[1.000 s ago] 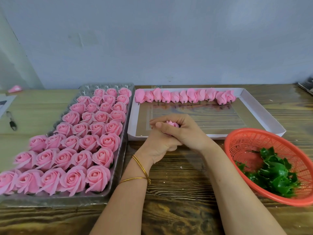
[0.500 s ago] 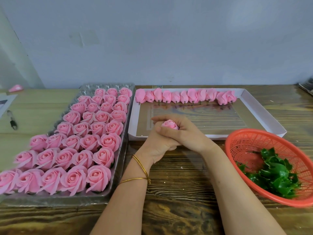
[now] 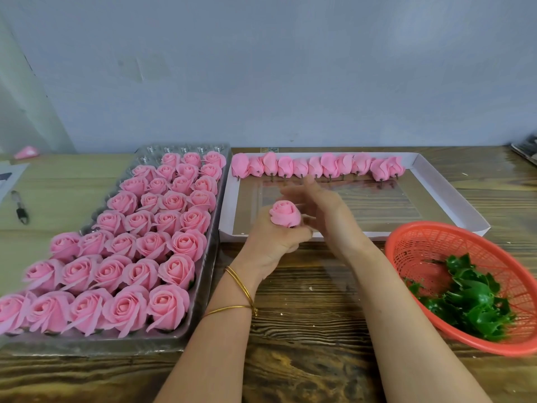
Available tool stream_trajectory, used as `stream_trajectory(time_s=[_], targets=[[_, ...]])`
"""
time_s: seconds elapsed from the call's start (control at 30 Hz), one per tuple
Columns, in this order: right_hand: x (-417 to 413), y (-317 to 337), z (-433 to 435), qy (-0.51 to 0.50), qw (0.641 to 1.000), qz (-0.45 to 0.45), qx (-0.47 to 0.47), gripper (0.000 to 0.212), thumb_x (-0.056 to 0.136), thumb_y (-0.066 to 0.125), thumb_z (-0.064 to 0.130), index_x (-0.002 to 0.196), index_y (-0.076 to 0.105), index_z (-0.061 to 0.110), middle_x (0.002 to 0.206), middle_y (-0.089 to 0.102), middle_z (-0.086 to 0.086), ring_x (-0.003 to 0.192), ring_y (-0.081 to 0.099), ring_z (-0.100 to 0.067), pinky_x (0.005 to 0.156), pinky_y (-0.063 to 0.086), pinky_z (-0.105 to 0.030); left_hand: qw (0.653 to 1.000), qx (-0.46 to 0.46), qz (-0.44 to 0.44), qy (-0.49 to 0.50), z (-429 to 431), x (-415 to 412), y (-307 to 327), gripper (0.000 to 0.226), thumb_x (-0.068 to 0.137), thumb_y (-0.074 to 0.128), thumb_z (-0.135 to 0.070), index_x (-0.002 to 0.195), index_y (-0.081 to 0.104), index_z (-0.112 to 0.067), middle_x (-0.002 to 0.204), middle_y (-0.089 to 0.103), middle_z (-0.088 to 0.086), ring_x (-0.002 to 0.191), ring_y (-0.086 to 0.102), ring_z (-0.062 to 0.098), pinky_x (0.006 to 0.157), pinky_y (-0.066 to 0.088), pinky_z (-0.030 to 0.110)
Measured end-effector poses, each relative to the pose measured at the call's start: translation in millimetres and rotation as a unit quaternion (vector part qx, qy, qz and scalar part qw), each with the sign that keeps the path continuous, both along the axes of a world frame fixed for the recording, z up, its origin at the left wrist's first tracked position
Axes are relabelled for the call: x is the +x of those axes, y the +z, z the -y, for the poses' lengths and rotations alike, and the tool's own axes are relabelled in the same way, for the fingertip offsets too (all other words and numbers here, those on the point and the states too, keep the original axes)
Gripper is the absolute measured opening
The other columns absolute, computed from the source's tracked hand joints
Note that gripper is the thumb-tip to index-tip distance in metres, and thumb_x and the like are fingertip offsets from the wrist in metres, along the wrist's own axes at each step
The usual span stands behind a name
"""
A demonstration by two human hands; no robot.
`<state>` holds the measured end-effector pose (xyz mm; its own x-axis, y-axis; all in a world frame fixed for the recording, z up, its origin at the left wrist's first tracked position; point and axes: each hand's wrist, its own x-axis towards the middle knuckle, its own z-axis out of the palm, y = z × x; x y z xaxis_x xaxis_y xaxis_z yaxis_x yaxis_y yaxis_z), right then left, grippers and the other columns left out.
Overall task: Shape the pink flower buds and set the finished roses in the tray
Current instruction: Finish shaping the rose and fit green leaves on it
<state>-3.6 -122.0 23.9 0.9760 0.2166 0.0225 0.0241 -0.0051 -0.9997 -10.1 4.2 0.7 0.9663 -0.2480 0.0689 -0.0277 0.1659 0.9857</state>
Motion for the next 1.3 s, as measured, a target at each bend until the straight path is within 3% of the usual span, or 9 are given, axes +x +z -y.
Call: stream_trajectory(time_s=[0.13, 0.27, 0.4, 0.53, 0.7, 0.83, 0.93, 1.17, 1.3], targets=[[5, -3, 2, -0.027, 0.996, 0.011, 0.079, 0.036, 0.101, 0.041, 0.024, 0.097, 0.074, 0.009, 0.098, 0.076, -0.006, 0.094, 0.070, -0.015, 0.072, 0.052, -0.021, 0.991, 0.009, 0.033, 0.128, 0, 2, 1, 0.029, 0.060, 0.076, -0.011, 0.081, 0.074, -0.032, 0.081, 0.073, -0.003, 0.081, 0.069, 0.013, 0.066, 0.054, 0.027], [6, -6, 1, 0.005, 0.997, 0.013, 0.072, 0.030, 0.087, 0.046, -0.003, 0.095, 0.073, 0.007, 0.097, 0.075, -0.010, 0.094, 0.070, -0.015, 0.077, 0.053, -0.021, 0.975, 0.038, 0.052, 0.214, -3, 5, 0, 0.024, 0.066, 0.078, -0.007, 0.088, 0.069, -0.008, 0.080, 0.069, 0.009, 0.078, 0.067, 0.018, 0.075, 0.057, 0.033], [6, -11, -1, 0.026, 0.997, 0.005, 0.078, 0.042, 0.065, 0.050, -0.001, 0.102, 0.071, 0.002, 0.099, 0.075, -0.013, 0.100, 0.070, -0.024, 0.095, 0.054, -0.036, 0.968, 0.040, 0.049, 0.241, -4, 5, 1, 0.015, 0.069, 0.079, -0.010, 0.074, 0.066, -0.014, 0.065, 0.063, -0.002, 0.066, 0.060, 0.011, 0.063, 0.051, 0.026], [5, -13, -1, 0.056, 0.997, 0.026, 0.036, 0.047, 0.069, 0.063, 0.002, 0.115, 0.068, 0.005, 0.107, 0.073, -0.015, 0.109, 0.067, -0.028, 0.103, 0.049, -0.048, 0.969, 0.015, 0.060, 0.241, -3, 2, 5, 0.017, 0.064, 0.080, -0.015, 0.068, 0.067, -0.026, 0.071, 0.067, -0.002, 0.076, 0.064, 0.016, 0.073, 0.056, 0.036], [1, -12, -5, 0.090, 0.994, 0.032, 0.052, 0.034, 0.072, 0.071, 0.005, 0.101, 0.075, 0.021, 0.104, 0.075, -0.009, 0.105, 0.069, -0.024, 0.096, 0.052, -0.039, 0.967, 0.021, 0.077, 0.243, -2, 1, 6, 0.026, 0.063, 0.079, -0.020, 0.082, 0.062, -0.019, 0.079, 0.065, 0.006, 0.084, 0.064, 0.027, 0.076, 0.058, 0.039], [-1, -11, -5, 0.135, 0.986, 0.019, 0.095, 0.034, 0.073, 0.065, -0.005, 0.103, 0.072, 0.010, 0.104, 0.073, -0.011, 0.105, 0.068, -0.023, 0.091, 0.054, -0.031, 0.969, 0.037, 0.089, 0.229, -1, 2, 3, 0.027, 0.070, 0.081, -0.009, 0.089, 0.061, -0.011, 0.078, 0.063, 0.003, 0.078, 0.062, 0.012, 0.068, 0.053, 0.021], [-1, -11, -3, 0.154, 0.983, 0.011, 0.101, 0.036, 0.082, 0.060, -0.014, 0.114, 0.066, -0.001, 0.113, 0.069, -0.020, 0.112, 0.065, -0.028, 0.098, 0.051, -0.036, 0.967, 0.048, 0.099, 0.228, 0, 2, 3, 0.028, 0.069, 0.081, -0.007, 0.090, 0.061, -0.006, 0.077, 0.063, 0.006, 0.074, 0.061, 0.011, 0.064, 0.051, 0.016], [-1, -14, -4, 0.152, 0.983, 0.006, 0.105, 0.040, 0.085, 0.050, -0.024, 0.124, 0.055, -0.013, 0.125, 0.057, -0.036, 0.118, 0.059, -0.036, 0.104, 0.048, -0.042, 0.976, 0.037, 0.109, 0.184, -1, 0, 7, 0.025, 0.061, 0.076, -0.020, 0.080, 0.063, -0.014, 0.074, 0.062, 0.001, 0.076, 0.061, 0.017, 0.068, 0.054, 0.027], [0, -15, -5, 0.157, 0.982, 0.018, 0.099, 0.042, 0.084, 0.050, -0.025, 0.123, 0.057, -0.012, 0.124, 0.061, -0.031, 0.120, 0.059, -0.034, 0.103, 0.049, -0.040, 0.979, 0.048, 0.119, 0.157, -4, -1, 6, 0.021, 0.060, 0.077, -0.023, 0.077, 0.065, -0.025, 0.071, 0.063, -0.007, 0.076, 0.062, 0.013, 0.070, 0.054, 0.027]])
